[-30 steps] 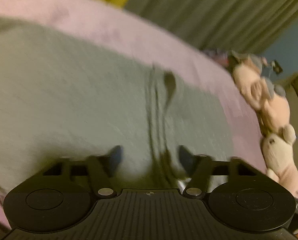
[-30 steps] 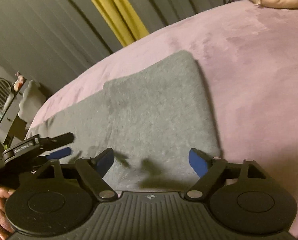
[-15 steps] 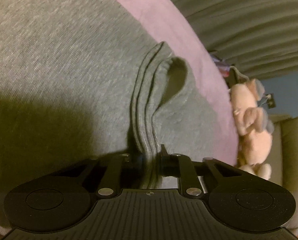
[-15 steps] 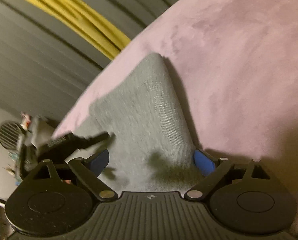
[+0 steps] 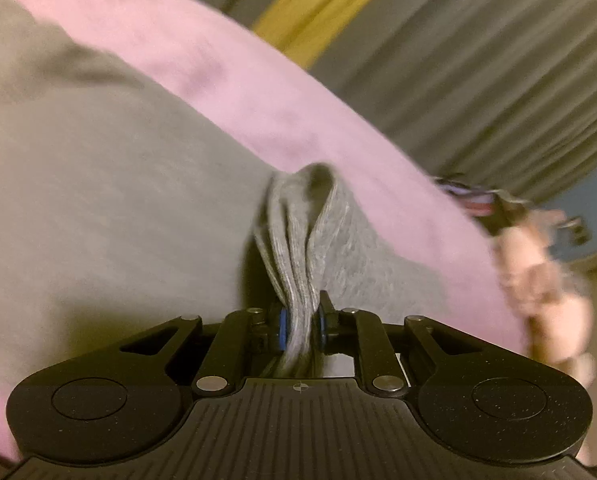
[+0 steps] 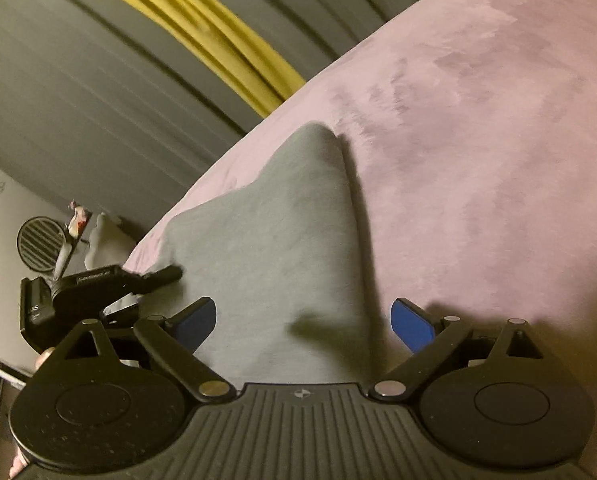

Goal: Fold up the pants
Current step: 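Grasp the folded edge with the left gripper while the right gripper opens, then open the left gripper and release the folded edge of the sweatpants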

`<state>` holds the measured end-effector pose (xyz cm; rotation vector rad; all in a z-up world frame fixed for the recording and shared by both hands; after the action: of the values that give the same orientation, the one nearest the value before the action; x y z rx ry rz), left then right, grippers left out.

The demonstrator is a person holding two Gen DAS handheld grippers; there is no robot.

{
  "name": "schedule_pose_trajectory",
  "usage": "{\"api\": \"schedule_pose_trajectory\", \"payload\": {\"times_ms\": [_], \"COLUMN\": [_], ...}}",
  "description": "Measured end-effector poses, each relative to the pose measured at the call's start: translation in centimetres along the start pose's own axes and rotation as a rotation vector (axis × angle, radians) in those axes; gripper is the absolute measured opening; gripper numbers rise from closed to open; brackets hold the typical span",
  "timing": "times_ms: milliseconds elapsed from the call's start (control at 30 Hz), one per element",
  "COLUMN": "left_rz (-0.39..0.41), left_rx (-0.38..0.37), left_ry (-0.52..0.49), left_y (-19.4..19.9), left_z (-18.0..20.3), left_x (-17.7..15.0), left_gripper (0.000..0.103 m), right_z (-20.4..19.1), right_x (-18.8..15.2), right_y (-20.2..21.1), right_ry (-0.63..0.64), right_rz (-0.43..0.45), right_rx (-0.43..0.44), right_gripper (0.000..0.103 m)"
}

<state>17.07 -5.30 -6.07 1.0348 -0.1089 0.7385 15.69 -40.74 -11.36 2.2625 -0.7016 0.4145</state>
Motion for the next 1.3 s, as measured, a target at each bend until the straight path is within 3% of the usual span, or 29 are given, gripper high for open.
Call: {"api": "schedule_pose_trajectory", "payload": {"times_ms": [167,267,433,767,1033,1300], "left_rz": [-0.048,-0.061,-0.066,-0.039,0.106,0.057], "left_rx": [0.091,0.07,0.103,0.119,0.158,0.198], "left_ry": [-0.037,-0.029,-0.05,-0.065,-0.147,-0.25], "left_y": [-1.5,-1.3,-1.6,-1.0,-0.9,-5.5], "left_z": [-0.6,-0.8,-0.9,-1.3,0.6,1.7], "left_x": [-1.4,-1.4,-1.4,-1.4,1.0,2.1], "left_gripper": [0.03,0.044,0.042,0.039,0.042,0.049], "right_z": [0.0,0.0,0.0,0.4,0.9,1.0], "right_x": [-0.1,-0.2,-0.4,-1.0,-1.2,-1.3], "right_y": [-0.2,-0.1,-0.3,-1.4,-1.6,-1.8], "right_ry": [0.014,0.02,0.043,0.068,0.071,0.067], "right_rz": [-0.002,-0.001,-0.01,-0.064,-0.071,-0.077], "right_rx": [-0.022,-0.046,-0.072,-0.164,-0.196,-0.196], "right_gripper": [0.095,0.092,0.084,0.083,0.083,0.084]}}
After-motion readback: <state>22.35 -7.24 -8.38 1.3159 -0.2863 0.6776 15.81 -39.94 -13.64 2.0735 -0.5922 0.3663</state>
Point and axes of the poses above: each gripper's, at about its wrist camera, not at the fingertips, and y roughly against the way its jaws point, z to its right, x to its top, the point moved 6 cm from there along -y, roughly the way its jaws point, and after that the axes turned 5 degrees about y, right-handed, at the moved point
